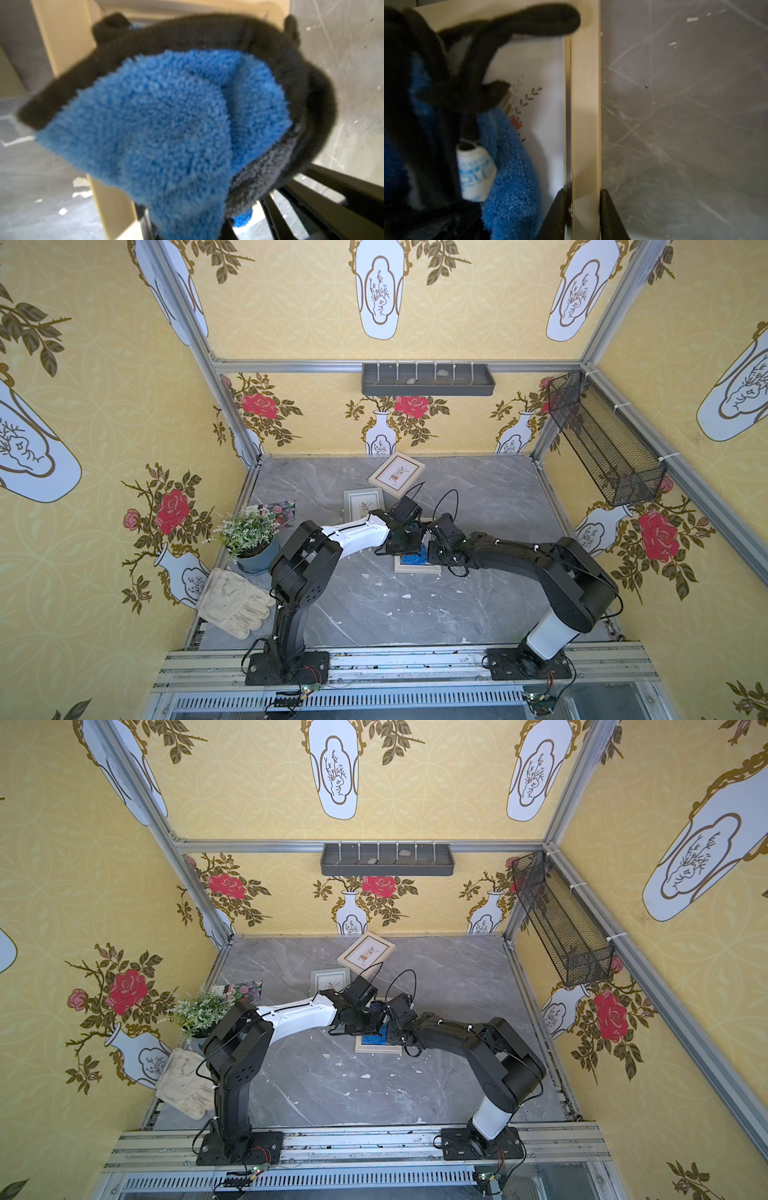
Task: Wipe the picture frame with a cloth
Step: Wipe the dirt from the picture frame.
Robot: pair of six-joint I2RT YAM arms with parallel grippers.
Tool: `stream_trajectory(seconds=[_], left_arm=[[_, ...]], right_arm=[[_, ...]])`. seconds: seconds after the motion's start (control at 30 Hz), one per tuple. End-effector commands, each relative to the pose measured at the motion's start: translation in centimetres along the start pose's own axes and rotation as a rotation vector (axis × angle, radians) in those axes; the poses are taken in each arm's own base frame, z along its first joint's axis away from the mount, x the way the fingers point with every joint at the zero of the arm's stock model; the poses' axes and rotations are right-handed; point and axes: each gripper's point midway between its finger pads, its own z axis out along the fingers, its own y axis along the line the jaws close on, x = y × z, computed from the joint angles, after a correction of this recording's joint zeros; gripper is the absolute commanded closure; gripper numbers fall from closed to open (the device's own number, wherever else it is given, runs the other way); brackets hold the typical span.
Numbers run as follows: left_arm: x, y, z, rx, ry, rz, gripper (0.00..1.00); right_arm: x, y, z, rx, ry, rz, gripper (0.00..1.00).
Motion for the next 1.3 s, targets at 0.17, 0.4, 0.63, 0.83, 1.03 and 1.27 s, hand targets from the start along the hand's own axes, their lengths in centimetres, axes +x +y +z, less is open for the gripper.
stream_trajectory(seconds=[0.17, 0.4, 0.63, 0.83, 1.03, 1.27], left_arm=[[-9.5, -0.6, 1.0, 0.046, -0.125, -0.018, 1.00], [-6.8, -3.5, 1.0, 0.089, -0.092, 0.021, 1.00], [-5.8, -2.8, 2.9, 0.086, -0.050, -0.017, 1.00], [-10.9, -1.5, 2.8, 0.063, -0.108, -0.024, 1.00], [-8.1, -1.9, 2.3, 0.026, -0.086, 0.019, 1.00], [-6.8, -3.0, 2.9, 0.044, -0.088, 0.033, 1.00]], right_arm=[[2.9, -2.7, 0.0, 0.112, 0.115, -0.027, 0.89], [2.8, -2.6, 0.0, 0.109, 0.116, -0.024, 0.89], [2.8, -2.5, 0.1, 0.109, 0.123, -0.031, 0.89], [2.7, -2.5, 0.0, 0.111, 0.117, -0.025, 0.89], [2.8, -2.6, 0.0, 0.112, 0.117, -0.022, 0.89], [3.0, -2.4, 0.3, 0.105, 0.128, -0.031, 0.89]])
